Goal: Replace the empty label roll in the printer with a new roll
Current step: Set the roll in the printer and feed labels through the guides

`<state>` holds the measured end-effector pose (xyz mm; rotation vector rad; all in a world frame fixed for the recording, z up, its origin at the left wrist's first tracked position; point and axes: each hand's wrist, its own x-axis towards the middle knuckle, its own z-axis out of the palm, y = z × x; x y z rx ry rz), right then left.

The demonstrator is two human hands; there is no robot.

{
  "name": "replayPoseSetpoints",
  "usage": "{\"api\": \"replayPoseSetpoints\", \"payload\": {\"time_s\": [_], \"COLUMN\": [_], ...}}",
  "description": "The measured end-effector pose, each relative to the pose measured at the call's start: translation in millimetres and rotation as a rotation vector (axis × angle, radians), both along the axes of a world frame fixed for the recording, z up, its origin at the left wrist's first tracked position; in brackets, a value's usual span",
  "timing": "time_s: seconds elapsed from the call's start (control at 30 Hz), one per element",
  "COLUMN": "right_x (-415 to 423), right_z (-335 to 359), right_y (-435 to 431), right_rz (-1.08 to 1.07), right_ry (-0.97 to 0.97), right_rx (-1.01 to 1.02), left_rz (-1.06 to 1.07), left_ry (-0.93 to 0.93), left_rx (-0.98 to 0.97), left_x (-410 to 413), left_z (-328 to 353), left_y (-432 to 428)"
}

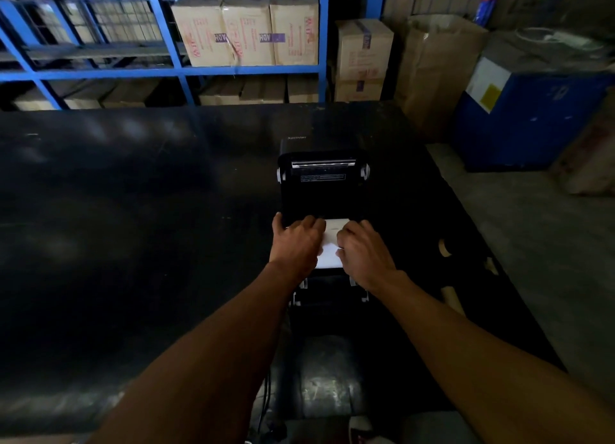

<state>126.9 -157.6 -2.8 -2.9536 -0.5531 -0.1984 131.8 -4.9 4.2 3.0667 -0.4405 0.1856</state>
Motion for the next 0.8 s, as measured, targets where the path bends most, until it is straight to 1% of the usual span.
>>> {"api": "replayPoseSetpoints", "payload": {"time_s": [0.17,0.27,0.33,0.43,0.6,0.7,0.8], "right_x": [-12,-21,-23,-27,-38,-45,-53], "right_z": [-8,-13,-15,-19,-24,-24,-28], "right_y": [-1,-1,0,1,4,5,6], "right_rz": [-0.031,-0.025,0.002,0.034,0.026,0.018,0.012], "right_ry": [0.028,0.067,0.082,0.120,0.193,0.186,0.168], "right_rx": [0.000,0.057,0.052,-0.037,-0.178,-0.232,-0.266], "left_rz": [-0.008,-0.009,-0.010,-0.026,-0.077,-0.086,-0.053], "left_ry": [-0.071,-0.078,-0.075,-0.037,0.026,0.043,0.016], "left_rx": [0.045,0.105,0.117,0.108,0.096,0.099,0.109], "left_x": [-12,-19,-23,-31,-46,-54,-62], "left_z": [-16,-21,-22,-26,-38,-41,-43], "left_y": [1,1,1,4,11,14,17]}}
